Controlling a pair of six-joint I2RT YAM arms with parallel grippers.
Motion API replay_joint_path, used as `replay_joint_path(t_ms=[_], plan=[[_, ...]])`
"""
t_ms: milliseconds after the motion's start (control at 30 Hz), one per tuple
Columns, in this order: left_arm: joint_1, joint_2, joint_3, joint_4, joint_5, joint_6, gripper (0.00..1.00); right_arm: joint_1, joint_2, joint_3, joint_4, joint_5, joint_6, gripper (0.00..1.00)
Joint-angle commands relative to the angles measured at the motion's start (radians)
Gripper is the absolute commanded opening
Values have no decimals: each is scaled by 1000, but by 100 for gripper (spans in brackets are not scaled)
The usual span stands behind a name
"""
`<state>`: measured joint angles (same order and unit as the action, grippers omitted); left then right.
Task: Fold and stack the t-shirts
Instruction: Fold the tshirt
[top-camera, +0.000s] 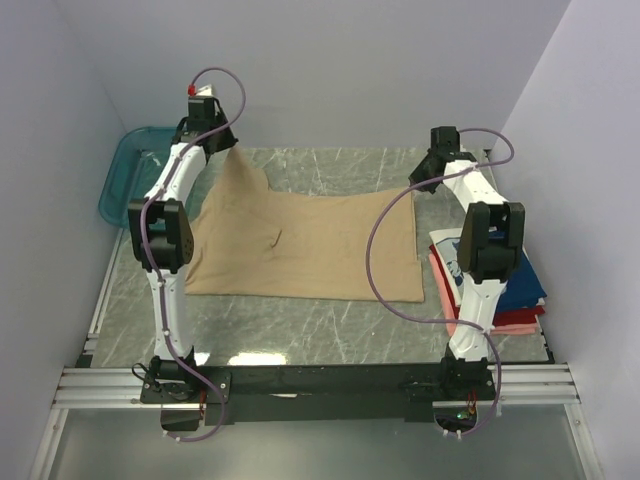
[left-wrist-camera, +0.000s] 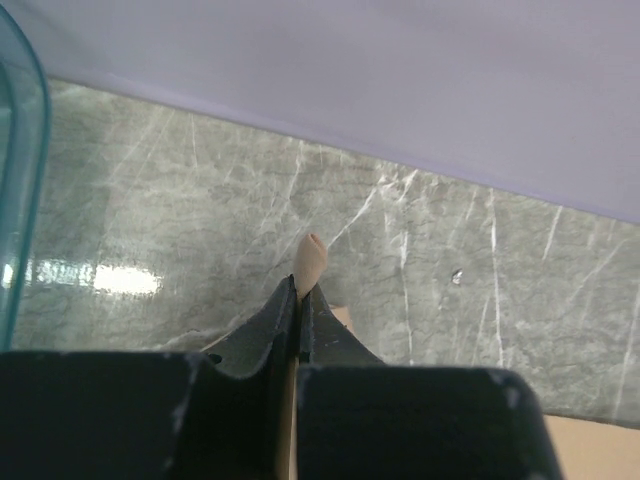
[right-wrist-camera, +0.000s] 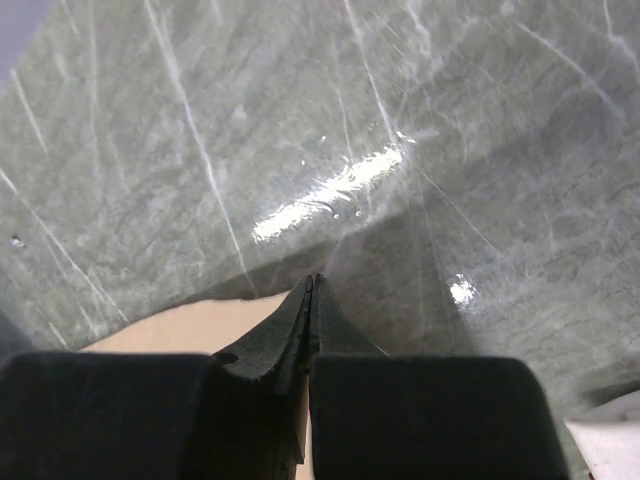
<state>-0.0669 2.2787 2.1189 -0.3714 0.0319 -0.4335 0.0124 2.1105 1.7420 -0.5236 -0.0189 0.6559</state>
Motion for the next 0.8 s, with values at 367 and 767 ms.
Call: replay_joint_path(t_ms=[367,767], plan=[[15,-226,-146,2,-29,-36,0,-43,-171,-205,108,1,-27,0],[13,-496,-525,-55,-142,-185,0,-45,-369,-527,243,-56,16,0]])
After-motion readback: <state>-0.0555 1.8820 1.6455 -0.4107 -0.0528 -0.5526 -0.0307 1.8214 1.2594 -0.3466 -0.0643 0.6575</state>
